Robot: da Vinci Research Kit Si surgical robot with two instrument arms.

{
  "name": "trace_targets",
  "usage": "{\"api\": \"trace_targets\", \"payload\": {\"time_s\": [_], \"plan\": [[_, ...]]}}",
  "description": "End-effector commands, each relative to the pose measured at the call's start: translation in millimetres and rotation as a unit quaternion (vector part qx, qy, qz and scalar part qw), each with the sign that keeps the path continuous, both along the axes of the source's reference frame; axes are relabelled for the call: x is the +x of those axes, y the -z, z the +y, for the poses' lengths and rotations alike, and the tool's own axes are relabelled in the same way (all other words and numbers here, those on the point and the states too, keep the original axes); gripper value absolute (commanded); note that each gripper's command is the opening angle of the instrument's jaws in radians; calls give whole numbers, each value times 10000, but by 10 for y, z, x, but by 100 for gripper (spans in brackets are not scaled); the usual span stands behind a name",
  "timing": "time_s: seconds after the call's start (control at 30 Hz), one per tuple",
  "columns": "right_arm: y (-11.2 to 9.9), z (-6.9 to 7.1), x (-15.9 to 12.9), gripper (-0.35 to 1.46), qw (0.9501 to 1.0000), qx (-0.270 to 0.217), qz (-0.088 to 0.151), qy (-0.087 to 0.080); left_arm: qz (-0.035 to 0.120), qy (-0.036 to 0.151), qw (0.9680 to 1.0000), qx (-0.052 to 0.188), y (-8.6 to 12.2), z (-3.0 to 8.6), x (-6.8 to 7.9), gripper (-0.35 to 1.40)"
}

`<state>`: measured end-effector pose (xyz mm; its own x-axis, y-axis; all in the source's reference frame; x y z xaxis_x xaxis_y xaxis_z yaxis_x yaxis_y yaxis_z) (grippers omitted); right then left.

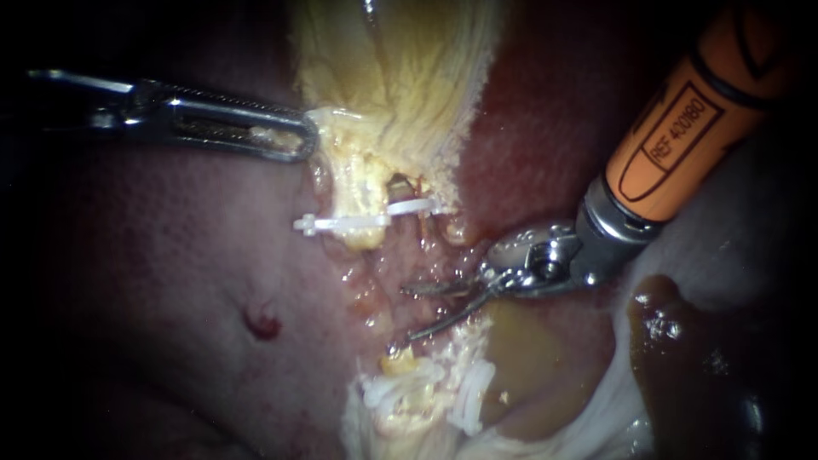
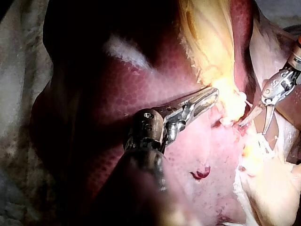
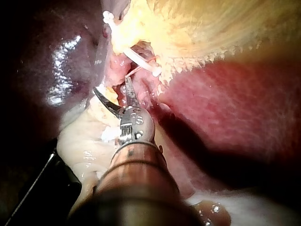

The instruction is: Go back from the cut right tube

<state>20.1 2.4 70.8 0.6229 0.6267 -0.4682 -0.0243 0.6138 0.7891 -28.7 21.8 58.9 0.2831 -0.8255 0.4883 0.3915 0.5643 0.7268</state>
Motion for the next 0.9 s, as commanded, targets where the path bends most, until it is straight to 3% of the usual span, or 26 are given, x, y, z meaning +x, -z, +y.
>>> {"api": "trace_targets", "payload": {"time_s": [0.03,0.1,0.17,0.37,0.6,0.9], "plan": [[2,0,-1,141,9999,-95,-3,-53,-1,-1,10000,0,0,0,0,-35],[4,1,-3,143,9986,-506,98,-92,-1,-2,10000,0,0,0,0,-35],[9,0,-7,143,9934,-1120,21,-252,-1,-2,10000,0,0,0,0,-35],[28,5,-32,143,9767,-2121,-325,2,-1,-2,10000,0,0,0,1,-35],[54,29,-65,143,9671,-2491,-514,-24,-1,-3,10000,0,-1,0,1,-35],[69,37,-79,143,9651,-2554,-570,20,-2,-3,10000,0,-1,1,1,-35]]}}
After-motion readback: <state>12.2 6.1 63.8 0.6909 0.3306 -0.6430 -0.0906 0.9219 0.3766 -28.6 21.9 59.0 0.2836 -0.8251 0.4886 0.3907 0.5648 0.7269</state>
